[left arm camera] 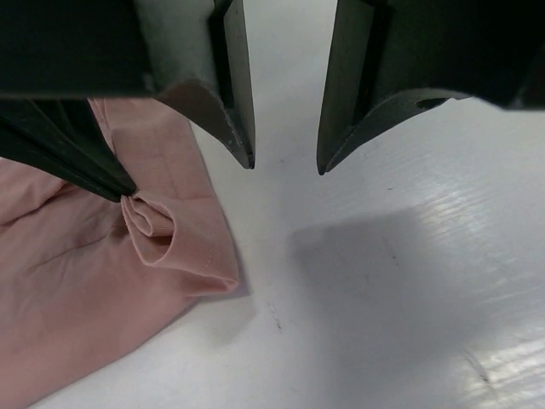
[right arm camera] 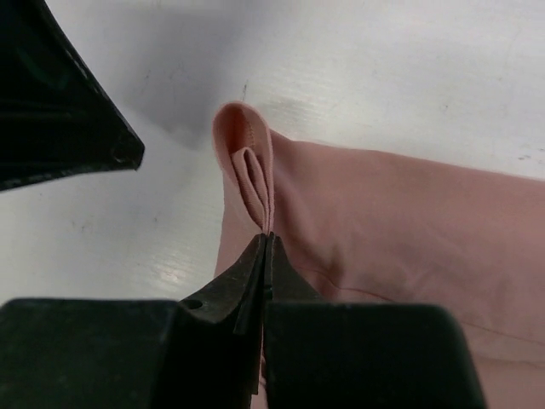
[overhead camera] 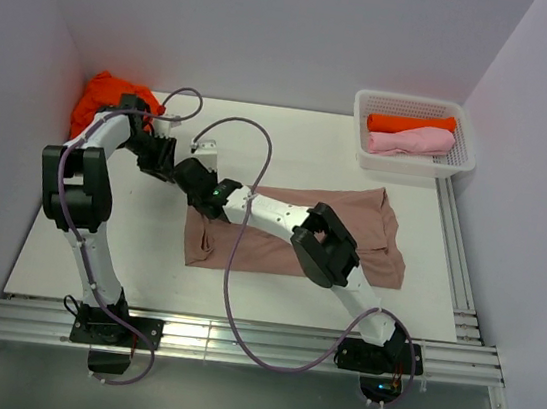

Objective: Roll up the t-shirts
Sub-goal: Roll the tshirt

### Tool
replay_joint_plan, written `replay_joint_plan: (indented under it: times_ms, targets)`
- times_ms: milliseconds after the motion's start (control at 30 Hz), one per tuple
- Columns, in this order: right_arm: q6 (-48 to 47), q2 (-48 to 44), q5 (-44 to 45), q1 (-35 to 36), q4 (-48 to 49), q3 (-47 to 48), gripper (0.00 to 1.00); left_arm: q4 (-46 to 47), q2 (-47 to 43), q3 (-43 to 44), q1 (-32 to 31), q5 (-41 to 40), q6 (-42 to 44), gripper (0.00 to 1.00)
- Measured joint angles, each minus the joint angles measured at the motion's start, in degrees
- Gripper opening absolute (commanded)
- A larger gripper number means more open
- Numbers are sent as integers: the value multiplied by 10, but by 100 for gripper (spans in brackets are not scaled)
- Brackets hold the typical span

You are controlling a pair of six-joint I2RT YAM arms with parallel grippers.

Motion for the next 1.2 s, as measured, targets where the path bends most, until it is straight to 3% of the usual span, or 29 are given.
replay_joint_plan:
  times_ms: [400,900,1067,1167,1200]
  targets:
    - [42,-9,10,-7,-34,-11,0,1,3,-4,-2,82,7,49]
    - [79,-11,10,-21,-46,-50,0,62,66,-3,-55,92,-33,51]
    - [85,-13,10,-22,-45,-54,5,73,79,7,-69,99,-51,50]
    - [89,-14,8,-22,-46,-57,15,83,83,8,-74,100,-59,45]
    - [90,-14,8,-22,-47,-57,26,86,84,8,-76,101,-61,41]
